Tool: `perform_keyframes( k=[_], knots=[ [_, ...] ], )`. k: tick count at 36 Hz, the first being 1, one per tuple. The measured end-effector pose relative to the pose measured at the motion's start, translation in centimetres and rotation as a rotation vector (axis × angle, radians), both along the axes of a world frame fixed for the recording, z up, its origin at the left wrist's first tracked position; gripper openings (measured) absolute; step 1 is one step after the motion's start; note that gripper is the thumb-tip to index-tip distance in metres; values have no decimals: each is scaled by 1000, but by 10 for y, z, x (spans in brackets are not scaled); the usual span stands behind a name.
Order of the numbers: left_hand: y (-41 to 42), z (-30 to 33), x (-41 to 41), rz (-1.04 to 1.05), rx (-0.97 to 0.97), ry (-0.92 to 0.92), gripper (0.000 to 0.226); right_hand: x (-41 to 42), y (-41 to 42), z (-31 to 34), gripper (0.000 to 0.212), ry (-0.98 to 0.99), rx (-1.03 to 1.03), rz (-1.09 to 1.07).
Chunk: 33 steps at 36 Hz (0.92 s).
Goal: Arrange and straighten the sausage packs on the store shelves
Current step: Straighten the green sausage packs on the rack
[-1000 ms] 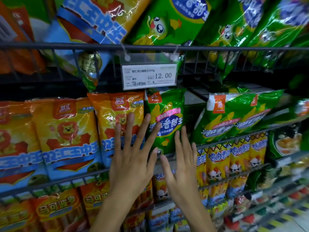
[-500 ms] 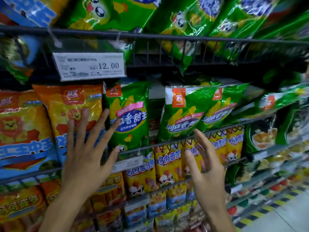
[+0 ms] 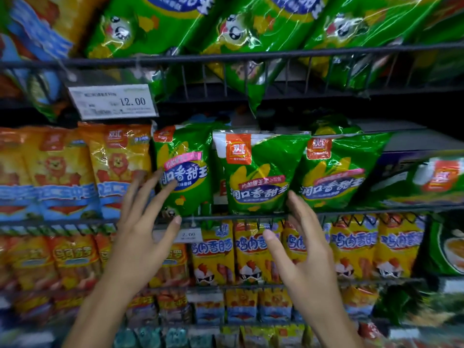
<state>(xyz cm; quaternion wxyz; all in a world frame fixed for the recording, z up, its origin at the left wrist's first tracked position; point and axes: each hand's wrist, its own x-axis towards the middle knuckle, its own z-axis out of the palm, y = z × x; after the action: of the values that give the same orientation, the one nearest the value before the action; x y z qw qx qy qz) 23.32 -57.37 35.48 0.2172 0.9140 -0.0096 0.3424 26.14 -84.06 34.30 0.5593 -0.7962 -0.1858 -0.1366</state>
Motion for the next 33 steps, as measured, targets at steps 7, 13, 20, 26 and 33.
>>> perform_keyframes(
  k=[7, 13, 20, 26, 33],
  knots=[
    [-39, 8, 7, -124, 1, -47, 54, 7, -2, 3, 76, 30, 10, 7],
    [-72, 9, 19, -243, -280, -17, 70, 9, 3, 2, 80, 19, -1, -32],
    [-86, 7, 39, -290, -429, 24, 81, 12, 10, 1, 79, -17, -22, -97],
    [-89, 13, 46, -266, -427, -30, 75, 15, 20, 6, 75, -98, -112, -185],
    [-79, 29, 46, -249, -407, -190, 78, 21, 29, 17, 69, -213, -79, -185]
  ],
)
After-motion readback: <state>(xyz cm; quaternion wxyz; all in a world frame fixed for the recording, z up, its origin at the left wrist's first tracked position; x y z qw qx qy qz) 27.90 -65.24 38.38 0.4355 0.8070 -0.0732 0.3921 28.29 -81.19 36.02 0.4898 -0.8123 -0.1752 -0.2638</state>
